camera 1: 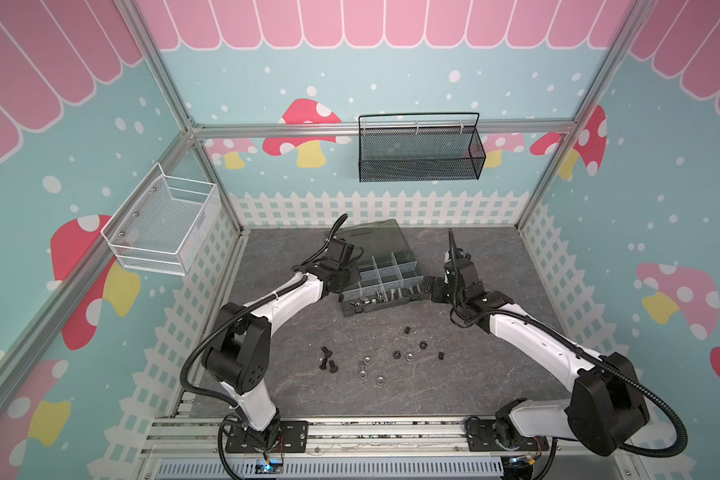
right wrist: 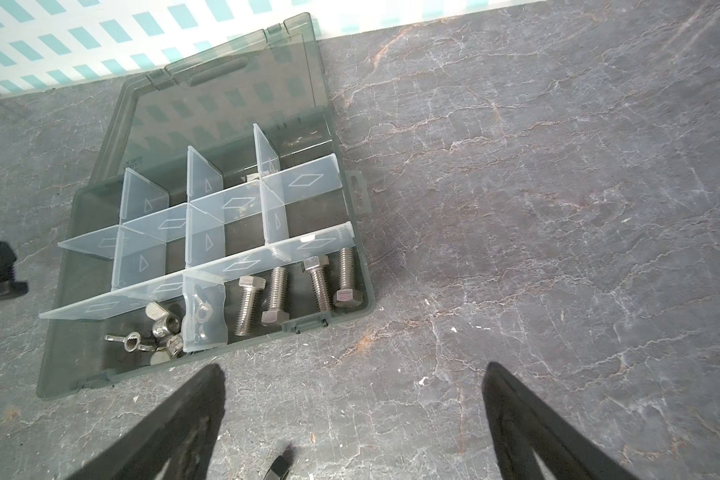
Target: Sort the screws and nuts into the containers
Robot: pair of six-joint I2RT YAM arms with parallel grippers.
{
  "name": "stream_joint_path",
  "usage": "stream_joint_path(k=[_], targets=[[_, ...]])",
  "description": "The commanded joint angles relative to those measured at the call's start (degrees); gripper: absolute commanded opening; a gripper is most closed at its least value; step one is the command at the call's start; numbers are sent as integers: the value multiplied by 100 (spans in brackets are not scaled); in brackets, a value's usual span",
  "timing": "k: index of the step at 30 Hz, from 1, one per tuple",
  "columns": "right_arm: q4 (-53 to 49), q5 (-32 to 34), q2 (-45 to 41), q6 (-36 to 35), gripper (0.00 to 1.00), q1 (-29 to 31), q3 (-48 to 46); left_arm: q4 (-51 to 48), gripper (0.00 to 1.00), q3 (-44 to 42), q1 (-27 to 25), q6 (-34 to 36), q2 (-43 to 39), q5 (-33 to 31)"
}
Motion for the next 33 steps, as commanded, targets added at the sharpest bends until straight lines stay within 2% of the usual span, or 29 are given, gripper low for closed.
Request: stream_joint_path(k=[1,7,21,24,33], targets=[[41,72,-128,99,98,-19,-85,82,0,380,88,189,381,178],[40,74,-119,124,98,-18,-68,29,0,543,155,139,732,167],[75,-10,54,158,98,-18,-18,96,1,99,162,65,787,192],[80,-28,66,169,98,-18,-29,112,8,77,163,74,812,228],[108,-35,84,205,98,-18,-81,238,17,103,162,60,849,485]])
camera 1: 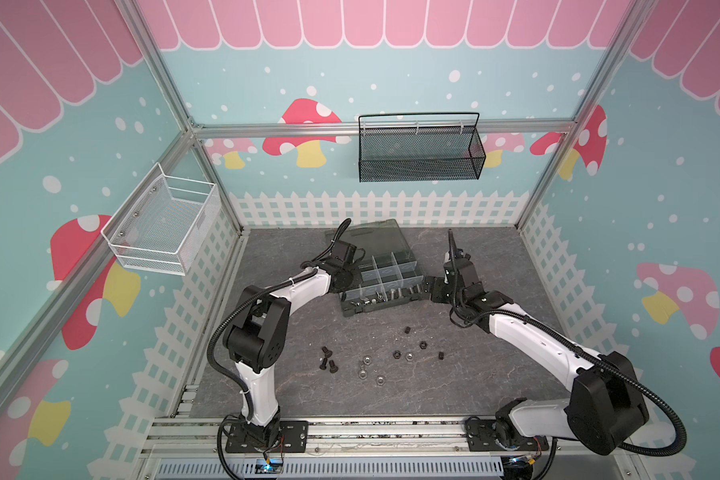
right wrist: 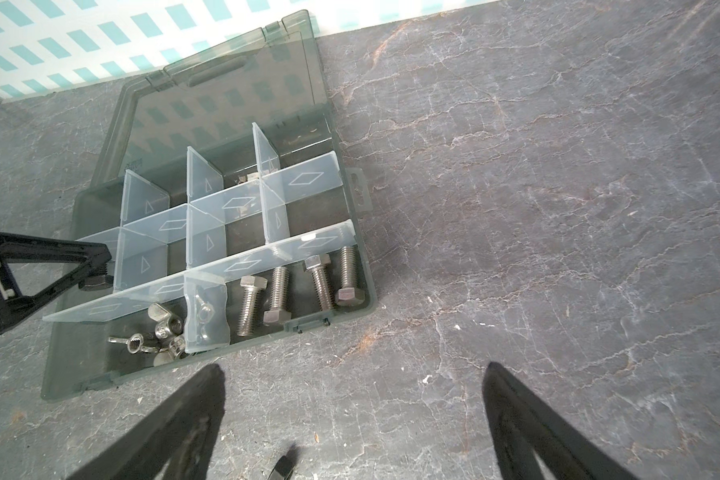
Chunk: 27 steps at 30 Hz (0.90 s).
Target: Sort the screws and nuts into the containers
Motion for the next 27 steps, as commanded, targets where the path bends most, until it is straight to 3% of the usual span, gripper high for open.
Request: stream_joint_path(k=[1,8,13,27], targets=[[98,-8,57,98,98,-20,-66,158,20,-20,32,-1,64,145],[111,-41,64,98,98,-18,-90,159,31,-182,33,16,-257,48],[118,-19,17,77,98,-19,-91,175,32,-409,33,-9,-668,21],[128,85,-12,130,98,-18,-152,86,38,-2295,36,-330,-2963,-403]])
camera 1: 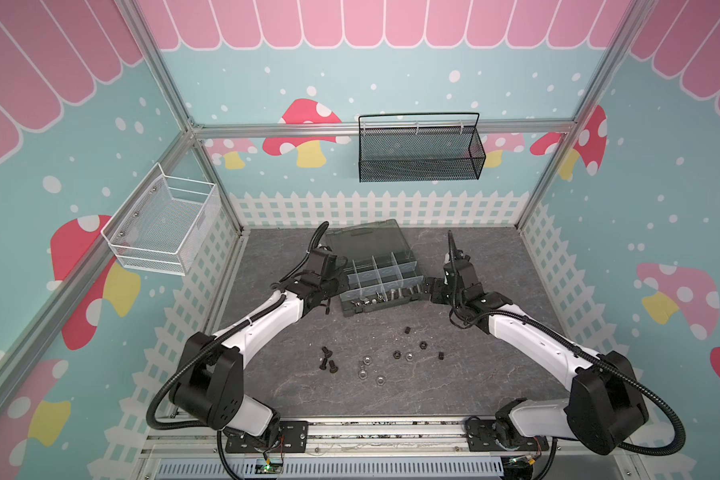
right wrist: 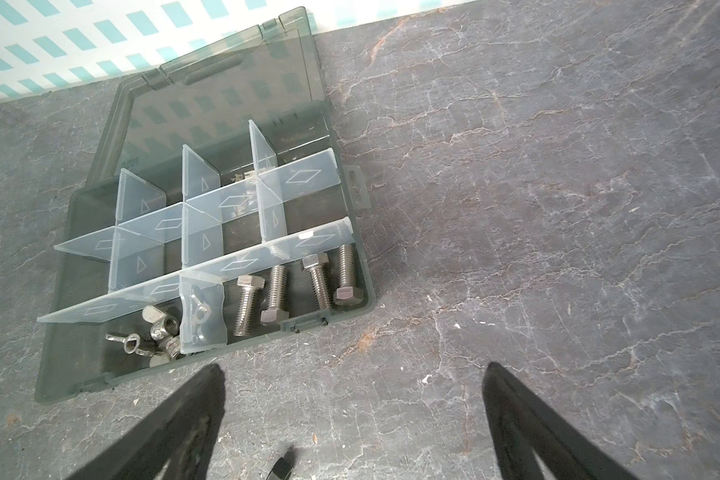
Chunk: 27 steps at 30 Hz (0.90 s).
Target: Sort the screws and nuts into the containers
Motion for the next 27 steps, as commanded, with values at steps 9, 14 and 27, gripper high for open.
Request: stream_joint_path(k=[9,14,27], targets=[[77,93,145,139,98,-18,-58,-1025,40,-1613,-413,-692,-1439,-547],[85,104,179,169,98,-18,-43,-1277,39,-1929,-787,-969,-1477,-522],[84,67,286,167,98,-19,-32,-850,39,-2280,-851,-1228,-887,-393]])
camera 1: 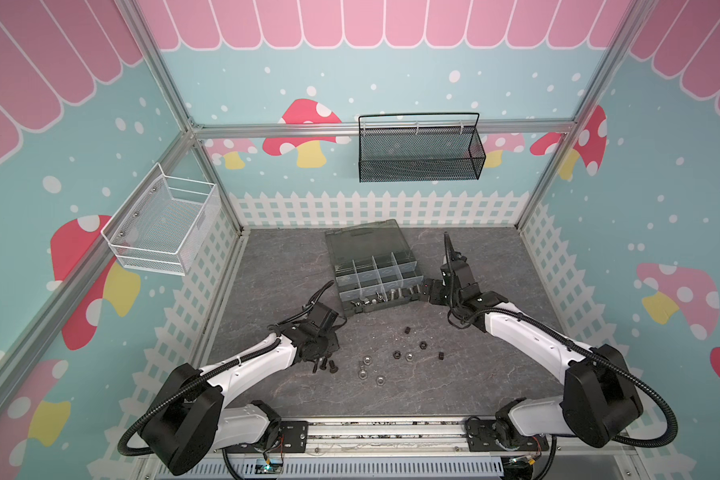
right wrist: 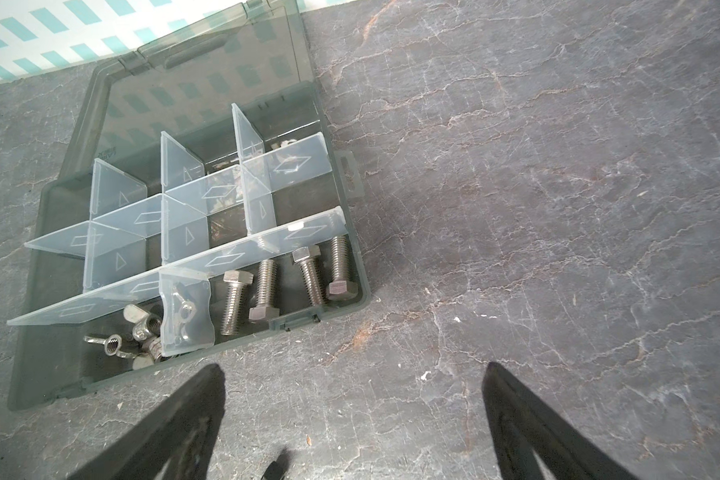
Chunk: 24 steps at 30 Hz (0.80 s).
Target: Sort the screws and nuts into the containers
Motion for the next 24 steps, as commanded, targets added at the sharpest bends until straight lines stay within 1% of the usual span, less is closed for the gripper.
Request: stream_joint_path(k=[1,7,12,16,19,24], targets=[[75,30,68,80,98,-19,-22,177,38,-75,18,-238,115,13],[50,36,114,51,98,-22,28,146,37,-215,82,-450,137,19],[57,-2,176,55,98,-22,56,144,37,-225,107,-465,187,27],[47,-58,230,55,98,-18,93,151,33,-159,124,-395,306,20],[52,-69,239,55,98,-18,93,141,28,-145,141,-364,381,-4],[4,14,210,62,98,-18,65,142,27,-183,187,-373,471,11]])
